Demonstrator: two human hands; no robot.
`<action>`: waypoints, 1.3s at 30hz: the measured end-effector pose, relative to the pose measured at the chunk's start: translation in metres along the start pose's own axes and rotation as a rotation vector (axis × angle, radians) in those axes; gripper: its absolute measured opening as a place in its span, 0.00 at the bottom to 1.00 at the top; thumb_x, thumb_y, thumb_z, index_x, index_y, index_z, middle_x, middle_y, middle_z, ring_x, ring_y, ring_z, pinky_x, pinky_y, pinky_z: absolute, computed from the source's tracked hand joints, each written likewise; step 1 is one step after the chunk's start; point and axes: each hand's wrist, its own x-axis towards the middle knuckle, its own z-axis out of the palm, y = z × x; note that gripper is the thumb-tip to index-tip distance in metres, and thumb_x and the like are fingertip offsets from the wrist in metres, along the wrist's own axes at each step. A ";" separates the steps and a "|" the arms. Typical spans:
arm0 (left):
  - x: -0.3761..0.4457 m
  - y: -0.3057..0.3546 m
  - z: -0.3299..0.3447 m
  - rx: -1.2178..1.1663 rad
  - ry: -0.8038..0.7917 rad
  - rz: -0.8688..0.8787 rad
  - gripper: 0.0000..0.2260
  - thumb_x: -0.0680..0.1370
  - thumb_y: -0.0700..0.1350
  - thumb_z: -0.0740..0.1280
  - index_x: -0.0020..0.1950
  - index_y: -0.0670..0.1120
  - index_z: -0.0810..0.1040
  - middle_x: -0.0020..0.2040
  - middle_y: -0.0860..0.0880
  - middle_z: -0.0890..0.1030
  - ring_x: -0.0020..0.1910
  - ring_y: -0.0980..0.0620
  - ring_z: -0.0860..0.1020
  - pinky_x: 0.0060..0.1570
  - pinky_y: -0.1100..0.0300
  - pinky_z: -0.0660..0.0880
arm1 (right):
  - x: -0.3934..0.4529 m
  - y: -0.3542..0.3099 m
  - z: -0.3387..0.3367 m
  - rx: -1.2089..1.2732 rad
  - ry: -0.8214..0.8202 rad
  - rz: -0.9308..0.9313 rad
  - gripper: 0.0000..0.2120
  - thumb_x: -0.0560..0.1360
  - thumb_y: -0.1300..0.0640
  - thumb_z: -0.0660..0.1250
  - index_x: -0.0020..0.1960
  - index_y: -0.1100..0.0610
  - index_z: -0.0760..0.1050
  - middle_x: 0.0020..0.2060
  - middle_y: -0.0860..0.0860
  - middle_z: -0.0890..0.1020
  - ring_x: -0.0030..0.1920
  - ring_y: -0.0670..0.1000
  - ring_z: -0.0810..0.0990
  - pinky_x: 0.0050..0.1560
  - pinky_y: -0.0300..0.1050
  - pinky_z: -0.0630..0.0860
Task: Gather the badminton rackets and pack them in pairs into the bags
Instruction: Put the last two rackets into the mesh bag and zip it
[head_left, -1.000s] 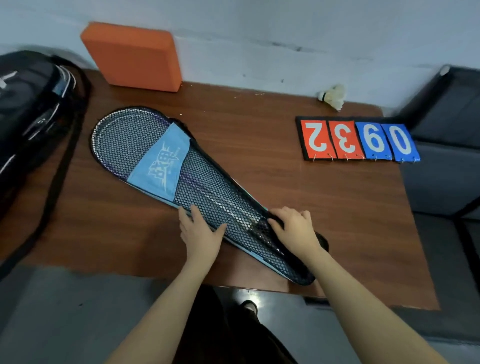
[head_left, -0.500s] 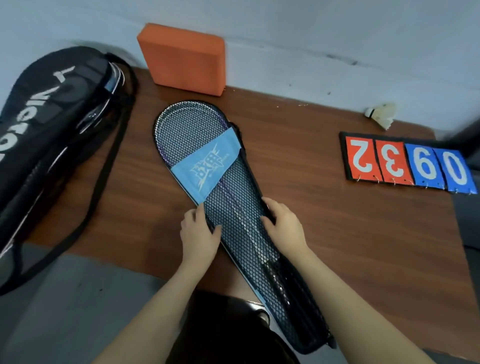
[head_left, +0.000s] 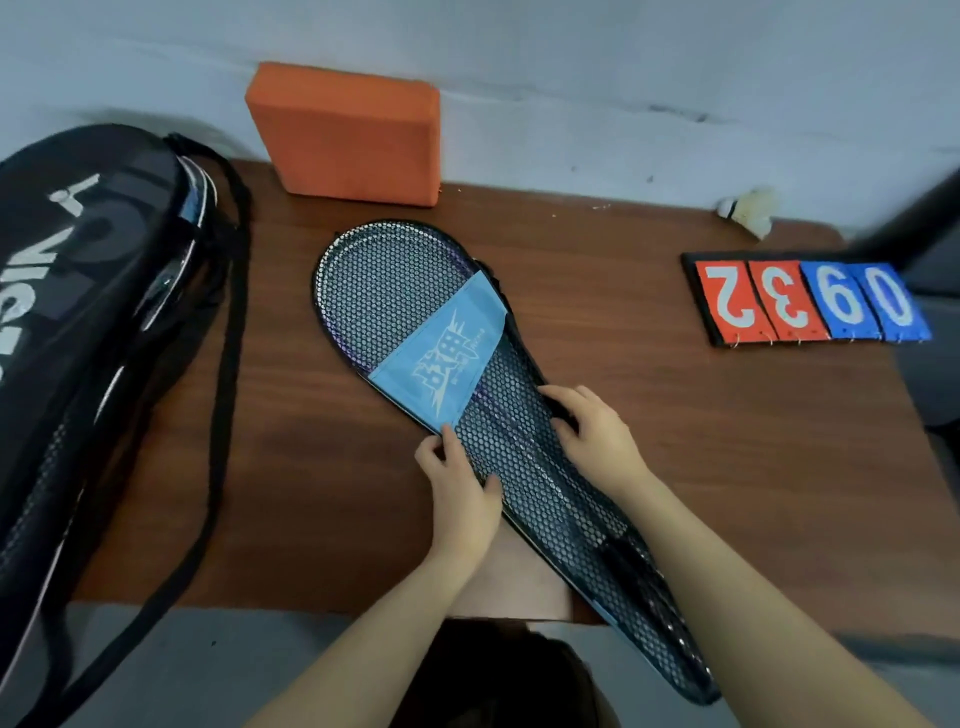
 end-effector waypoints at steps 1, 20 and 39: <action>-0.001 -0.002 -0.005 -0.038 0.012 0.005 0.34 0.74 0.37 0.68 0.75 0.40 0.52 0.64 0.46 0.58 0.50 0.53 0.71 0.54 0.70 0.64 | -0.004 -0.004 0.000 0.011 0.005 0.000 0.20 0.76 0.61 0.61 0.66 0.50 0.69 0.53 0.48 0.76 0.53 0.50 0.76 0.50 0.49 0.75; -0.087 -0.015 -0.147 -0.227 0.432 0.289 0.17 0.73 0.36 0.66 0.62 0.43 0.76 0.52 0.50 0.76 0.39 0.61 0.73 0.51 0.65 0.70 | -0.124 -0.130 0.016 0.277 0.322 -0.266 0.16 0.77 0.62 0.62 0.65 0.57 0.72 0.47 0.49 0.76 0.46 0.44 0.73 0.46 0.30 0.66; -0.017 -0.097 -0.405 -0.081 0.556 0.410 0.16 0.77 0.35 0.60 0.65 0.40 0.73 0.61 0.45 0.75 0.60 0.51 0.72 0.59 0.68 0.63 | -0.043 -0.371 0.109 0.132 0.428 -0.388 0.16 0.76 0.61 0.63 0.63 0.58 0.73 0.43 0.47 0.73 0.38 0.45 0.70 0.40 0.36 0.65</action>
